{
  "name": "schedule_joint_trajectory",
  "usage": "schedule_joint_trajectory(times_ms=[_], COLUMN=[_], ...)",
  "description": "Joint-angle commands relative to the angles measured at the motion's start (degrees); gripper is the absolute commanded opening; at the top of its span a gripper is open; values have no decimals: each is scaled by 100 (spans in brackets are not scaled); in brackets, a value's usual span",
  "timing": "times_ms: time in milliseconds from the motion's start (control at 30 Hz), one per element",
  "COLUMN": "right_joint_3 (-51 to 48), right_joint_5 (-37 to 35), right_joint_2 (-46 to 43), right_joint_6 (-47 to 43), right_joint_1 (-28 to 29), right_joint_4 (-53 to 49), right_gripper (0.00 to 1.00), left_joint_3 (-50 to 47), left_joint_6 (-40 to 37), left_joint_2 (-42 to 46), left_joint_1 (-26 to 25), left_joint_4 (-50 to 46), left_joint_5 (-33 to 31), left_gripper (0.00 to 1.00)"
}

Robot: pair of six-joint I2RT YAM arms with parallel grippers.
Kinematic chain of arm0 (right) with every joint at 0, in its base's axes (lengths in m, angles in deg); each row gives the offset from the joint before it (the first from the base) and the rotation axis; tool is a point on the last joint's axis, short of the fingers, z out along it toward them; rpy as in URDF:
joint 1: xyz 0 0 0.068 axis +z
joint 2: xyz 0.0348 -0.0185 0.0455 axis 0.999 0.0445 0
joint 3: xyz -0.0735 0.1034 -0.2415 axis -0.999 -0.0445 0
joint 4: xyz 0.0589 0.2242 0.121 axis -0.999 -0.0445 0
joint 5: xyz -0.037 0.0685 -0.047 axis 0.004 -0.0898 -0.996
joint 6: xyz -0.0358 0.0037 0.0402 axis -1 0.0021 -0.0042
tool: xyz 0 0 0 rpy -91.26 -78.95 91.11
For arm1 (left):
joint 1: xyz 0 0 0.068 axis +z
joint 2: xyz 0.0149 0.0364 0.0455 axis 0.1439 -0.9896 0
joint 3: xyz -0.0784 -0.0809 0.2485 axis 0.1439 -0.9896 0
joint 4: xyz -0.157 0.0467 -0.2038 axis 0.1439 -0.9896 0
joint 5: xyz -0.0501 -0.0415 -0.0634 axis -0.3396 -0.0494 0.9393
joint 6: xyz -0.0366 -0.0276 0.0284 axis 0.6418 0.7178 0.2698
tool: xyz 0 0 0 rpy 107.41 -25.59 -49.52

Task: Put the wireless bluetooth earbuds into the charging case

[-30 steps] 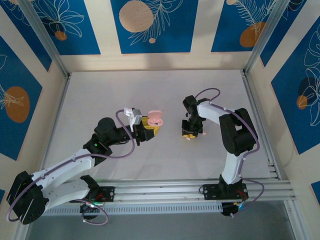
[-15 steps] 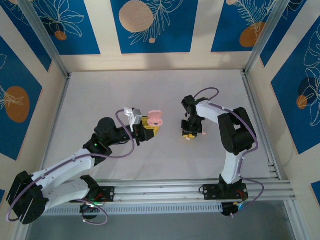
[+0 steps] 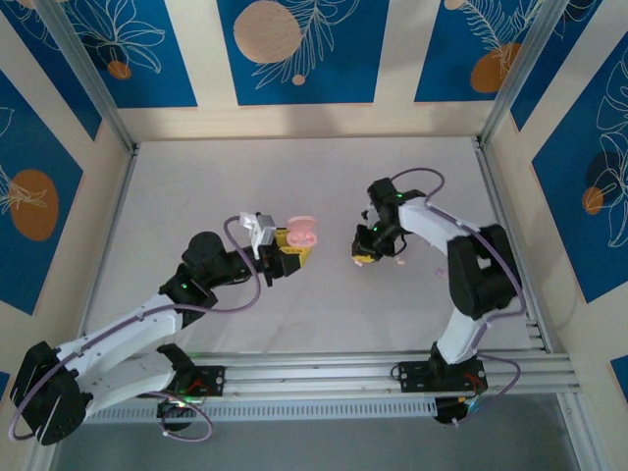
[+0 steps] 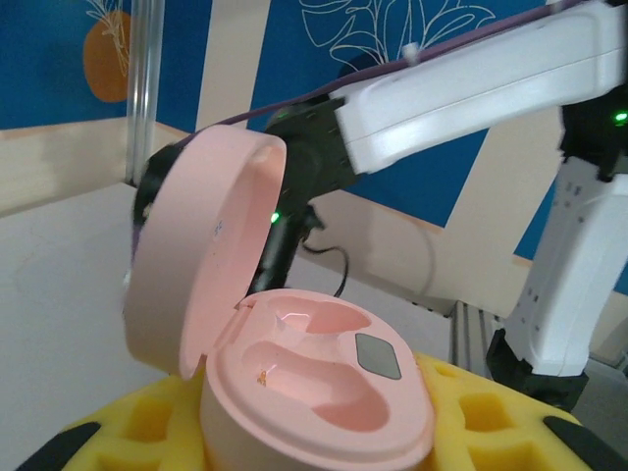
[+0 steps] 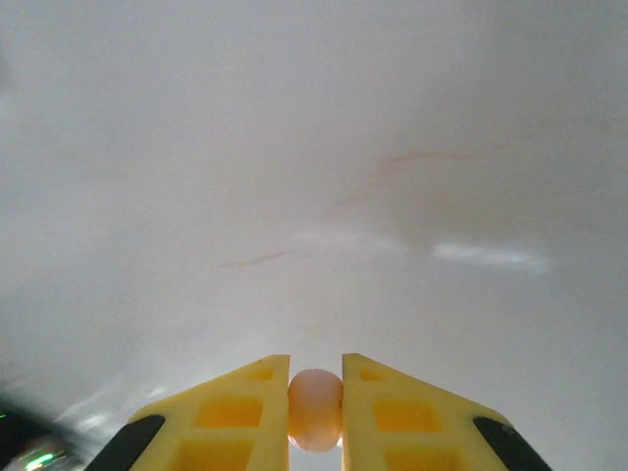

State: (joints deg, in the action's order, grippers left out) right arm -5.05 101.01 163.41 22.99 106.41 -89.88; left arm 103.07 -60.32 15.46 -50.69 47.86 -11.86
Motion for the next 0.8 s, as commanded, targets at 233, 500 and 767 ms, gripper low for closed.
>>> schedule_joint_trajectory(times_ms=[233, 500, 767], right_joint_3=[-403, -587, -503], right_joint_5=[5420, 6032, 5855], right_joint_2=[-503, -617, -745], right_joint_6=[1262, 2196, 2591], right_joint_1=[-318, -262, -247], right_joint_4=[2759, 3847, 3838], right_gripper=[18, 19, 20], left_joint_3=[48, -37, -47], left_joint_6=[-723, -758, -798], left_joint_2=[594, 644, 562], left_joint_1=[-29, -23, -29], left_joint_4=[-731, -722, -723], left_joint_5=[-892, -1013, -913], left_gripper=[28, 28, 28])
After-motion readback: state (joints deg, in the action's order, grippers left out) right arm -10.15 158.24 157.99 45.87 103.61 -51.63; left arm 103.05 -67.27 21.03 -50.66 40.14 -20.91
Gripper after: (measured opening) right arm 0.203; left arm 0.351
